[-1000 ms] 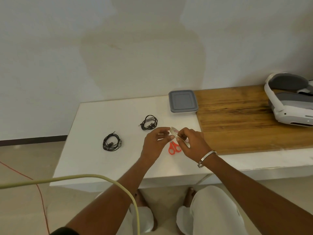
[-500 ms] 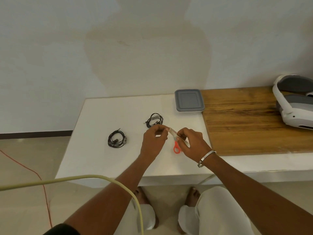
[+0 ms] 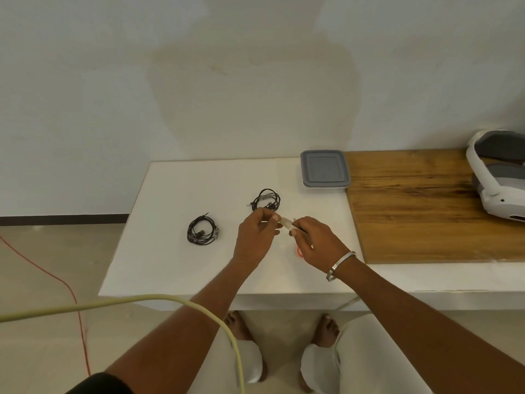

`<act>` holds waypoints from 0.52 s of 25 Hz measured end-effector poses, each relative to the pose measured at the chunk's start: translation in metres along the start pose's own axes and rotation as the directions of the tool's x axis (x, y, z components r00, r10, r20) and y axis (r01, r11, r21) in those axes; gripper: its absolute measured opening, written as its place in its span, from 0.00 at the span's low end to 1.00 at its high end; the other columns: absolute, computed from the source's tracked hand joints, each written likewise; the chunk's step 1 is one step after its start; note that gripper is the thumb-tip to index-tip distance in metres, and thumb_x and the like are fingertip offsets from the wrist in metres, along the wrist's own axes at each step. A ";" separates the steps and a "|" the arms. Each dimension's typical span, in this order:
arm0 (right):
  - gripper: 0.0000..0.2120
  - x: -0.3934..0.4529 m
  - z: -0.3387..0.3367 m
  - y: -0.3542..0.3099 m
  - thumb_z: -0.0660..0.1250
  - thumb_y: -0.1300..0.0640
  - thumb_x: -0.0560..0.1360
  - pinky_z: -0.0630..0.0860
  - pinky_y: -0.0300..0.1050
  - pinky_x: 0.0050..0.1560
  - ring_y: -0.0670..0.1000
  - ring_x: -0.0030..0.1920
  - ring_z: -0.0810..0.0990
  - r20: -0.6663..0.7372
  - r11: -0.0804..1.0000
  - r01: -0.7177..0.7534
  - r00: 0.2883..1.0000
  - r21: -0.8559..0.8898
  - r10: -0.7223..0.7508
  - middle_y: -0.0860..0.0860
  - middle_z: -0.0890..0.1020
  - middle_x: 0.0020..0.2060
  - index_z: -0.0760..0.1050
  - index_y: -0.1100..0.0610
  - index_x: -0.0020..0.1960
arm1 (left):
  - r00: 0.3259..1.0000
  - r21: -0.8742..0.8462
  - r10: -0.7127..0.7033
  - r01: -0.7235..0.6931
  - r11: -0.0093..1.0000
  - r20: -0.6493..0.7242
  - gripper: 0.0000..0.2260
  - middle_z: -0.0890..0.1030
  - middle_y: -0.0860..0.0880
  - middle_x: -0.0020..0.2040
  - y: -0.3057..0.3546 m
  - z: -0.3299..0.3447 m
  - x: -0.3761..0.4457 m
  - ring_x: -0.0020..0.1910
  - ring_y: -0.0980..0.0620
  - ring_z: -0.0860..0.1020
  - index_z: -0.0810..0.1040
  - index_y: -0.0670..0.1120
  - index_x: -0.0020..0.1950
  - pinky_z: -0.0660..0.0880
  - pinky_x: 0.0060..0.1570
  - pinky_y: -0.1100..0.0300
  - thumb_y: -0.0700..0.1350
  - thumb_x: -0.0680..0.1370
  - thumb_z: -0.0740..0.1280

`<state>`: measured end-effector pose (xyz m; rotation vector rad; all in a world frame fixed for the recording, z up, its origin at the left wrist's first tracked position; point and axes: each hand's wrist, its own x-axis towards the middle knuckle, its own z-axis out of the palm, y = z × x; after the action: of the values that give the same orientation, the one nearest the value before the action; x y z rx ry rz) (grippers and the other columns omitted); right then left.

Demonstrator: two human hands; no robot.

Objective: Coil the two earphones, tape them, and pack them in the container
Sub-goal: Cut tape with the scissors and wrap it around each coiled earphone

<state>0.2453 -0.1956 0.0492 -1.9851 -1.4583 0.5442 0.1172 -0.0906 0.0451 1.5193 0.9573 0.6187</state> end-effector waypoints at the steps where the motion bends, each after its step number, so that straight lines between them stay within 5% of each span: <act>1: 0.06 0.001 0.001 -0.001 0.58 0.55 0.79 0.70 0.38 0.37 0.47 0.37 0.73 0.005 1.000 0.009 1.000 -0.004 -0.009 0.47 0.74 0.38 0.72 0.55 0.47 | 1.000 0.001 -0.005 0.005 1.000 0.001 0.06 0.84 0.45 0.48 -0.001 -0.003 0.000 0.45 0.52 0.84 0.78 0.40 0.51 0.82 0.48 0.56 0.41 0.80 0.64; 13: 0.08 0.001 0.012 0.001 0.57 0.55 0.80 0.64 0.31 0.36 0.44 0.35 0.70 0.058 0.996 0.057 0.997 -0.068 -0.053 0.48 0.72 0.40 0.72 0.56 0.50 | 0.992 -0.077 -0.109 0.113 0.991 0.057 0.05 0.84 0.43 0.48 -0.012 -0.020 0.000 0.43 0.50 0.85 0.76 0.40 0.51 0.83 0.44 0.56 0.40 0.81 0.62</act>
<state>0.2381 -0.1923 0.0399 -1.9907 -1.5813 0.5363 0.0981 -0.0796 0.0374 1.3952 0.9588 0.5289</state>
